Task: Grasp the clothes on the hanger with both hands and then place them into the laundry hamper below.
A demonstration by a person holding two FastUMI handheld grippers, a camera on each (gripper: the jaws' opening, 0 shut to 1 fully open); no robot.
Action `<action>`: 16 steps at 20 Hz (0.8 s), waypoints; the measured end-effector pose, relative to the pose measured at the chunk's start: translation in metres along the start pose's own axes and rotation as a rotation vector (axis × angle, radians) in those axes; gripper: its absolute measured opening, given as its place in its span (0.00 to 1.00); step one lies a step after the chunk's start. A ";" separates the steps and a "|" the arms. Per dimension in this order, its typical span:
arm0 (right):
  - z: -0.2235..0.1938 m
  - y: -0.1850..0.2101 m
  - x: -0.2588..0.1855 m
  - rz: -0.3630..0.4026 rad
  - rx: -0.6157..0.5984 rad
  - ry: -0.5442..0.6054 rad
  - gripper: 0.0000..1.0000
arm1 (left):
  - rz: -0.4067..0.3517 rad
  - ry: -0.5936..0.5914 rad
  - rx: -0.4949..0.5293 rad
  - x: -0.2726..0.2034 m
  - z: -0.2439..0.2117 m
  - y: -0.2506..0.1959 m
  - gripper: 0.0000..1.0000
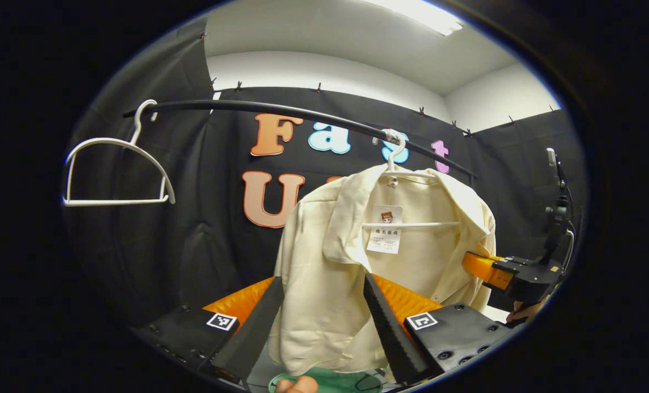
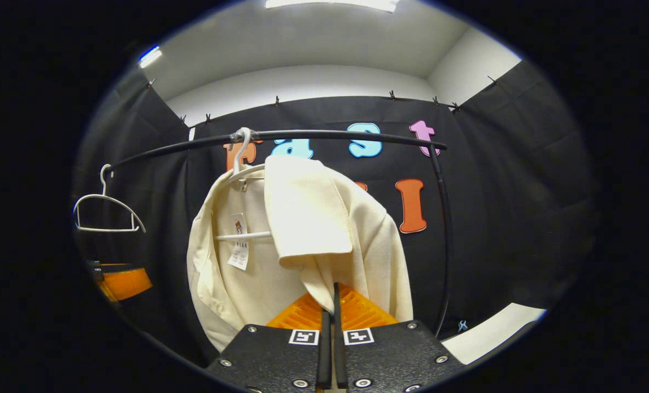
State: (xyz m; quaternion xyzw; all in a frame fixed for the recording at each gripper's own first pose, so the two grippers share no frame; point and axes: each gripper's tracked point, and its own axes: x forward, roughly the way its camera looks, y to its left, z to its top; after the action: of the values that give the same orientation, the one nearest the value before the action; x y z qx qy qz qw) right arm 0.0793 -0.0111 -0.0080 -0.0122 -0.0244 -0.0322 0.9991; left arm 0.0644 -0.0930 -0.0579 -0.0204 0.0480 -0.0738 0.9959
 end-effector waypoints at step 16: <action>0.015 -0.009 -0.024 0.039 -0.018 -0.046 0.01 | 0.018 0.065 -0.042 0.118 -0.044 -0.021 0.97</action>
State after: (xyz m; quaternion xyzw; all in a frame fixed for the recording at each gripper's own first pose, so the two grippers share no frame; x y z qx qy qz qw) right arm 0.0542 -0.0177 0.0057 -0.0222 -0.0467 -0.0127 0.9986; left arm 0.1732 -0.1332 -0.1112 -0.0384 0.0821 -0.0645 0.9938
